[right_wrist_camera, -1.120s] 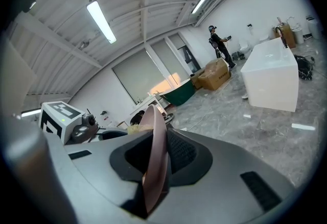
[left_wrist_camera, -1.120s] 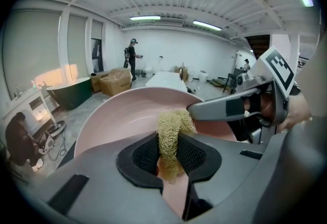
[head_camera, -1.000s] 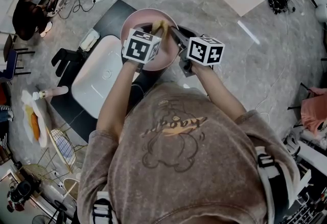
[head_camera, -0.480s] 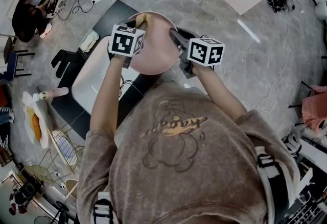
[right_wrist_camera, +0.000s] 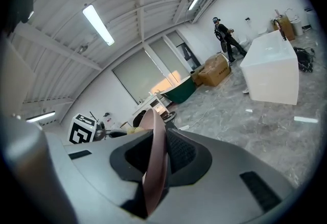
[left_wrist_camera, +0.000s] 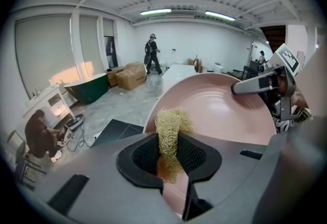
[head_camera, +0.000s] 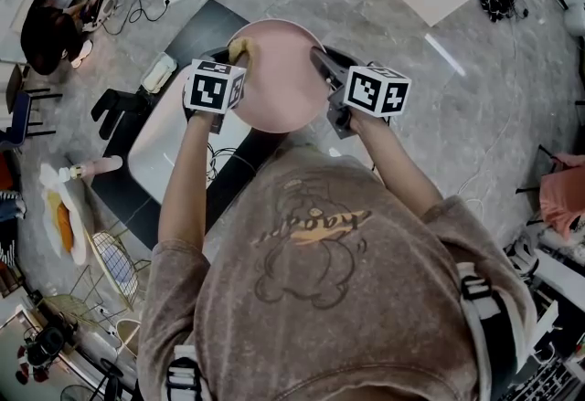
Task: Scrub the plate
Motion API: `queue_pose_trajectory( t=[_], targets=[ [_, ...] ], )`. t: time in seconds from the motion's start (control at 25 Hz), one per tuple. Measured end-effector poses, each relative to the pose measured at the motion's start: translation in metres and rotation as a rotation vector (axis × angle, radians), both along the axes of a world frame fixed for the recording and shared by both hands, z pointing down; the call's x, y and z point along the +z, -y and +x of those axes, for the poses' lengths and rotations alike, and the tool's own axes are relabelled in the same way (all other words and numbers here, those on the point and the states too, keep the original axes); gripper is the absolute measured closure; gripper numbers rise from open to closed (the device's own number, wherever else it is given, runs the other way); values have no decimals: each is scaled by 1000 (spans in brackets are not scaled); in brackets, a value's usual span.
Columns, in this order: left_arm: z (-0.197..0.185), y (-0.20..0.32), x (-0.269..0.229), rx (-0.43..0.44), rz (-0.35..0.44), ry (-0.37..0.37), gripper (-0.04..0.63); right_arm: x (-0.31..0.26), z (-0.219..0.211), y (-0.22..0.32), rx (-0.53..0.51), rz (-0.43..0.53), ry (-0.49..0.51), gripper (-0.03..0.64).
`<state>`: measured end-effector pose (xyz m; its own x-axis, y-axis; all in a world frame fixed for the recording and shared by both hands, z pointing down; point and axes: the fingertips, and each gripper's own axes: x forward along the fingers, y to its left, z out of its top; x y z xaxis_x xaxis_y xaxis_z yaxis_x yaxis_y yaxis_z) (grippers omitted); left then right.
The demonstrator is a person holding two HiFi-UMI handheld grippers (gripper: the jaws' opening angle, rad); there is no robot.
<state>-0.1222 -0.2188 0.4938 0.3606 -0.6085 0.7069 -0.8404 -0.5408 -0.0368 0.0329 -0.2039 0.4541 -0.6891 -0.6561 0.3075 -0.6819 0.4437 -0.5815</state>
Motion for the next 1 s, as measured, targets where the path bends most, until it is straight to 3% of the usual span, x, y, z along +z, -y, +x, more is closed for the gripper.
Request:
queue_pose_trajectory(
  t=[0.28,1.0],
  targets=[
    [15,-13,9,2,-20,-41,515,-1,7,10,32,-2,13,558],
    [99,-48,6,190,-88,-193,515,6,9,17,67,-27,19,554]
  ],
)
